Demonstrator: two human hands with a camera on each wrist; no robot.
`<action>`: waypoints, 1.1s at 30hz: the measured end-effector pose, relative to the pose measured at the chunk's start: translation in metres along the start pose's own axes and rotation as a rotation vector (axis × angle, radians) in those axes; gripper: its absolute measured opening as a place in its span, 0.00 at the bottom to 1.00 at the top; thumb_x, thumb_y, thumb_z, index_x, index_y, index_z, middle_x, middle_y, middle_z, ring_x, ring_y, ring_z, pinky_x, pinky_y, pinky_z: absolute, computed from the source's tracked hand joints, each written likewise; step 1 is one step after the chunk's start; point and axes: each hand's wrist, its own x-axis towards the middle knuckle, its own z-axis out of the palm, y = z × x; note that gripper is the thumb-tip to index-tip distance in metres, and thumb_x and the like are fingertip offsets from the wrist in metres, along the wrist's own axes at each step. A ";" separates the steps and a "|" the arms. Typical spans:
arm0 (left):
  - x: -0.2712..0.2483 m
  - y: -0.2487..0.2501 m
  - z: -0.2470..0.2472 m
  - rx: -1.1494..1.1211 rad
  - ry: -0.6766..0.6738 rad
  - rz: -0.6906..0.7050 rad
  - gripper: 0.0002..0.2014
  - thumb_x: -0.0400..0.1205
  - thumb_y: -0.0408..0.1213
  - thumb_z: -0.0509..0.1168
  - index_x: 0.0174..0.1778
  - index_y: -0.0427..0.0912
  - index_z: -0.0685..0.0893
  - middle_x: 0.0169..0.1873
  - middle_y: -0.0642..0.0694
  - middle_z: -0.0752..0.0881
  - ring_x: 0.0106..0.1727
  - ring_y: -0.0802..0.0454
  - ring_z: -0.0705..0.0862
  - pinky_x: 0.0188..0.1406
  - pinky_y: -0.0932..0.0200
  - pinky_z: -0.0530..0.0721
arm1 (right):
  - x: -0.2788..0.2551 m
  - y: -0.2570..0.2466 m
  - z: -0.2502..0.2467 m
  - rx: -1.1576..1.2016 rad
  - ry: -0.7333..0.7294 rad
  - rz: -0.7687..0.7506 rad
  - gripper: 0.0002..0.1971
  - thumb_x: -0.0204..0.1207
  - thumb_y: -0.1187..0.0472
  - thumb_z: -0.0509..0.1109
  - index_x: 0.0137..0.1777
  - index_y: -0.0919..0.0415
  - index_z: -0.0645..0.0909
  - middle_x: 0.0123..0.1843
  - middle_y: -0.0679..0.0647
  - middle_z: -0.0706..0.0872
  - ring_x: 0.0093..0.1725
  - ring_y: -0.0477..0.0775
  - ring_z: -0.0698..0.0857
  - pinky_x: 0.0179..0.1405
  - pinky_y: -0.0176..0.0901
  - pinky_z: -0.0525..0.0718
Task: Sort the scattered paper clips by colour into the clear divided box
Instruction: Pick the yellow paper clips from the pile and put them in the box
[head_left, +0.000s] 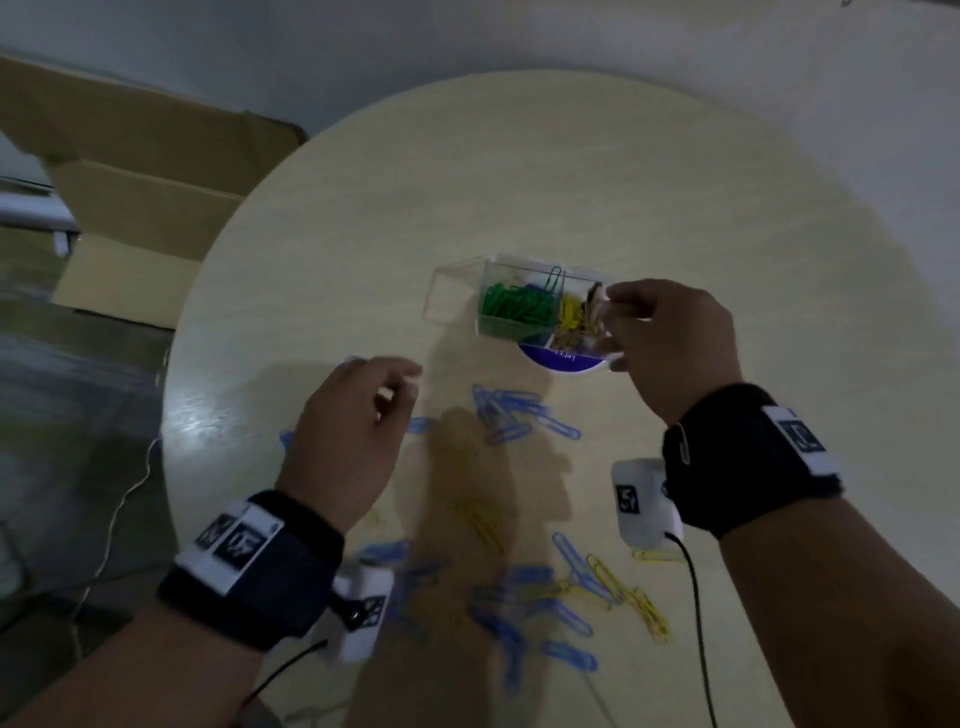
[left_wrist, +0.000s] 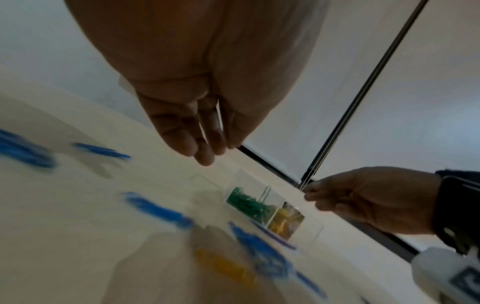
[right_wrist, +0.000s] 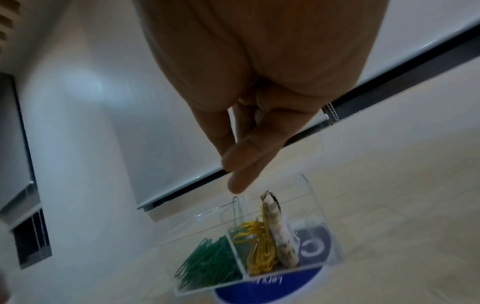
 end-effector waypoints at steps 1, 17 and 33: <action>-0.015 -0.008 -0.006 0.065 -0.061 0.008 0.07 0.85 0.40 0.63 0.55 0.54 0.85 0.48 0.55 0.83 0.43 0.59 0.84 0.46 0.58 0.83 | -0.013 0.003 -0.002 0.012 -0.002 0.002 0.06 0.75 0.55 0.68 0.46 0.51 0.87 0.39 0.50 0.92 0.37 0.51 0.90 0.43 0.54 0.89; -0.134 -0.073 -0.018 0.170 -0.311 0.140 0.23 0.71 0.39 0.74 0.64 0.48 0.85 0.55 0.54 0.80 0.57 0.50 0.80 0.59 0.56 0.79 | -0.171 0.072 0.027 -0.481 -0.396 -0.347 0.15 0.60 0.55 0.74 0.48 0.56 0.86 0.44 0.55 0.82 0.44 0.64 0.82 0.50 0.51 0.77; -0.057 -0.075 -0.029 0.526 -0.333 0.304 0.04 0.78 0.35 0.71 0.48 0.45 0.88 0.45 0.46 0.85 0.47 0.41 0.81 0.49 0.48 0.80 | -0.146 0.023 0.081 -0.513 -0.491 -0.322 0.12 0.69 0.56 0.73 0.52 0.56 0.84 0.47 0.59 0.82 0.49 0.66 0.81 0.52 0.53 0.79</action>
